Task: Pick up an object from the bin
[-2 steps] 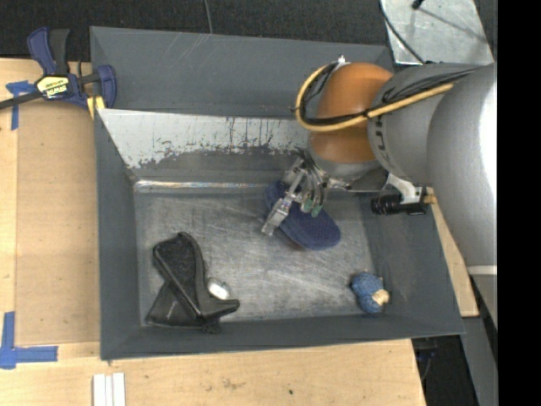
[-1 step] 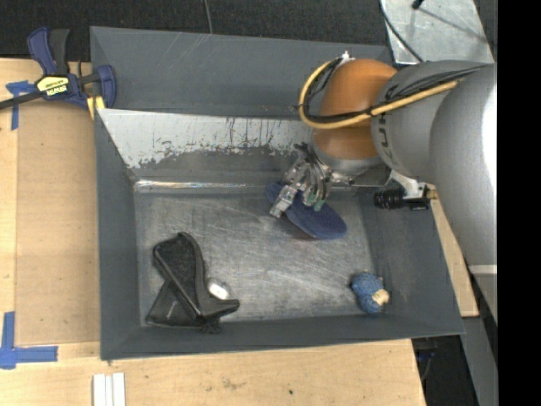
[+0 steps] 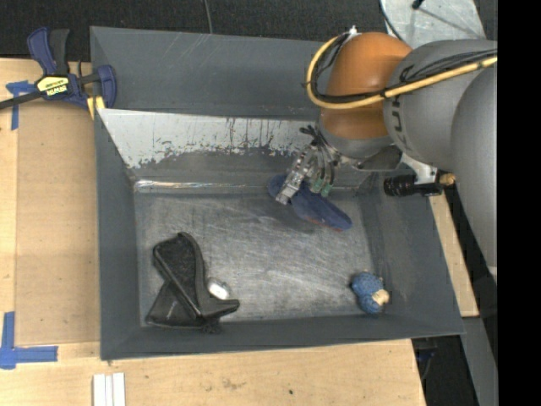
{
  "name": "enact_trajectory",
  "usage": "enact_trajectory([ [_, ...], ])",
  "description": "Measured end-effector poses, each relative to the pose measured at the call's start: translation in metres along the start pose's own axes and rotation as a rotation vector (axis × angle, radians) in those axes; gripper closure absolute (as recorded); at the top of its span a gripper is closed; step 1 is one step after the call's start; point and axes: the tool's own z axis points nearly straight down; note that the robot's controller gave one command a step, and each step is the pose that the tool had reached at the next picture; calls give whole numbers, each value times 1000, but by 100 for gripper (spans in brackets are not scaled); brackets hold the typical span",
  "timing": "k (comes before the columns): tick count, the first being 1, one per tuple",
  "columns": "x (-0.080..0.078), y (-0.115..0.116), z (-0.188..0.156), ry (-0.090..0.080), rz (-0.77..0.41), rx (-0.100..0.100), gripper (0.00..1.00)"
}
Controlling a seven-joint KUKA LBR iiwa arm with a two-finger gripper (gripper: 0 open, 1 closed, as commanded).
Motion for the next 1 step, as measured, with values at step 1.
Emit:
enact_trajectory([
  [1, 2, -9, -88, -1, 2, 0, 100],
])
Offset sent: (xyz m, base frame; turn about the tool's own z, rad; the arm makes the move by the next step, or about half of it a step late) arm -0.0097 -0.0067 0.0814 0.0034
